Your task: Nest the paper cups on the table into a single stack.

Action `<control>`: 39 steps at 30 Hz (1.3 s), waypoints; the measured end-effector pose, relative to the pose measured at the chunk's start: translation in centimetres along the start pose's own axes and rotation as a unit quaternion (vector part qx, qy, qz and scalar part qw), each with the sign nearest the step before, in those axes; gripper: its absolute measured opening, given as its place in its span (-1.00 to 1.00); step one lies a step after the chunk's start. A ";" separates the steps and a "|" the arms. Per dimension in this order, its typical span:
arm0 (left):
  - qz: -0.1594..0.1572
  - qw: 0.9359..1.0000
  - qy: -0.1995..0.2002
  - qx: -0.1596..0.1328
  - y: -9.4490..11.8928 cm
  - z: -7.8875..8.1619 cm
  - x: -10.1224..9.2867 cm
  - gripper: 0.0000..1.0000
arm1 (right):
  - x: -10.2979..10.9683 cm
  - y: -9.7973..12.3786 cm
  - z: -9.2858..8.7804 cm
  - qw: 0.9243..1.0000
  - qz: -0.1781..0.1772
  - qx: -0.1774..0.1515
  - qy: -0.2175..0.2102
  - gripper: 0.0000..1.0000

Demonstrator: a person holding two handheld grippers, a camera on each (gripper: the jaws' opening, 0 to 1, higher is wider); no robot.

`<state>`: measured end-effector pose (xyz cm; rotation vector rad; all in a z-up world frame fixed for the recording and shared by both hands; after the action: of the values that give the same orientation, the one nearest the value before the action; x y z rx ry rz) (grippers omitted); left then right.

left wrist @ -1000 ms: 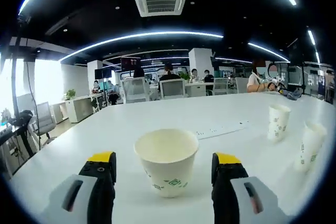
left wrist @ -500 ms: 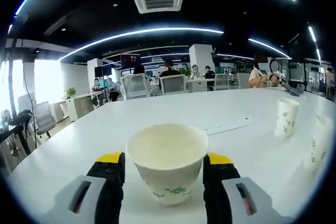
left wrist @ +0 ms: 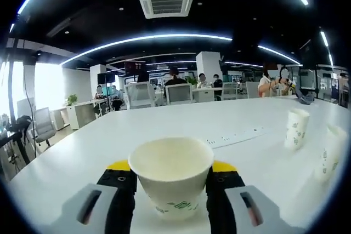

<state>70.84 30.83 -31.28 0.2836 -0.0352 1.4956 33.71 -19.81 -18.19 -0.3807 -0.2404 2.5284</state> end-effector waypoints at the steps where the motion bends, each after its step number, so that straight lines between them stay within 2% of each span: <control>1: -0.001 1.000 0.000 -0.002 0.2 0.1 -0.1 0.06 | 0.0 0.0 0.0 1.000 0.000 0.000 -0.001 0.38; 11: -0.025 0.999 0.014 -0.029 2.0 1.3 -1.0 0.05 | 0.3 0.0 0.0 1.000 0.001 0.001 0.002 0.37; 14: -0.037 0.998 0.032 -0.045 2.5 2.0 -1.1 0.05 | 0.4 -0.1 0.0 1.000 0.005 0.002 0.002 0.37; 21: -0.056 0.996 0.030 -0.060 4.4 3.7 -1.5 0.05 | 0.4 -0.4 -0.4 1.000 0.010 0.005 -0.003 0.37; 26: -0.072 0.994 0.032 -0.074 6.3 4.7 -1.9 0.05 | 0.5 -0.3 -0.4 1.000 0.014 0.005 -0.004 0.37; 32: -0.105 0.987 0.055 -0.105 9.6 5.8 -3.1 0.05 | 0.3 -0.1 -0.2 1.000 0.012 0.001 -0.009 0.37; 35: -0.129 0.984 0.042 -0.114 11.0 6.7 -3.9 0.04 | 0.3 -0.2 -0.3 1.000 0.010 0.004 -0.010 0.36; 39: -0.141 0.981 0.024 -0.132 13.1 8.1 -4.9 0.04 | 0.6 -0.3 -0.3 1.000 0.016 0.001 -0.015 0.36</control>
<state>58.73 25.03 -22.25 0.0344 -0.1476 1.1988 33.48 -19.25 -18.52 -0.3479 -0.2447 2.5667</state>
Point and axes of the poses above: the point that each gripper's makers call its tool centre point, and the gripper's own axes: y roughly backward along the fingers, x roughly to its left, z roughly out of its top, the point moved 9 cm from there along y, roughly backward along the fingers, and after that the axes turned 6 degrees about -y, right-handed, at the moved point
